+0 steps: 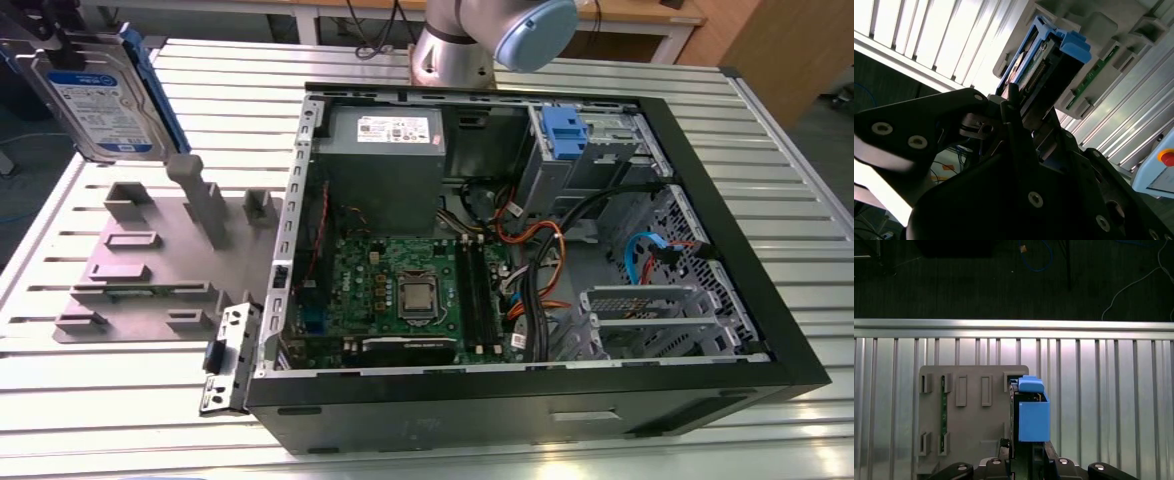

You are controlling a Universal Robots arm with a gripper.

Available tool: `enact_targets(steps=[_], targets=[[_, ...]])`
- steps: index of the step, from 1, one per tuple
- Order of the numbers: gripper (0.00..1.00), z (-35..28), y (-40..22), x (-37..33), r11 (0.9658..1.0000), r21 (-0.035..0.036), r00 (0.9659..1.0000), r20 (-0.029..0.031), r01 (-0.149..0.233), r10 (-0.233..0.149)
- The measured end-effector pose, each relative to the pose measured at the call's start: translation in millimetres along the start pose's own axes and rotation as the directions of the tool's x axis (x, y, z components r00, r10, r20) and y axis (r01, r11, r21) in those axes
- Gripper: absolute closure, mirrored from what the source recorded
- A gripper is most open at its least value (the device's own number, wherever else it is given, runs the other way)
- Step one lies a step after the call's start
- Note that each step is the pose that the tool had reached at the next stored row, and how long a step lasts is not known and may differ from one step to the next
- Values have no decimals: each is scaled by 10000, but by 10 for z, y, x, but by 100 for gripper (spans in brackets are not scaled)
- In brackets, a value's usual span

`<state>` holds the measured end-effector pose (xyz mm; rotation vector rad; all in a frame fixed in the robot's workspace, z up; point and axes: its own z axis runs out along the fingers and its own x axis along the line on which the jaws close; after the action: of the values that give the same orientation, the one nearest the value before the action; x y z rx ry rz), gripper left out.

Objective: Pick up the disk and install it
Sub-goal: 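Pick up the disk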

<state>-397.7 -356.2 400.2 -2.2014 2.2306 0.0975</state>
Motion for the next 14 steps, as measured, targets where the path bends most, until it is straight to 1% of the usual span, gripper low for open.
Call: enact_targets(steps=[8, 11, 14], targets=[[65, -7, 1, 0, 10000, -3, 10000, -2, 0, 0], [65, -38, 1, -2, 10000, -1, 10000, 0, -1, 1], [65, -91, 3, -5, 10000, -1, 10000, 0, 0, 0]])
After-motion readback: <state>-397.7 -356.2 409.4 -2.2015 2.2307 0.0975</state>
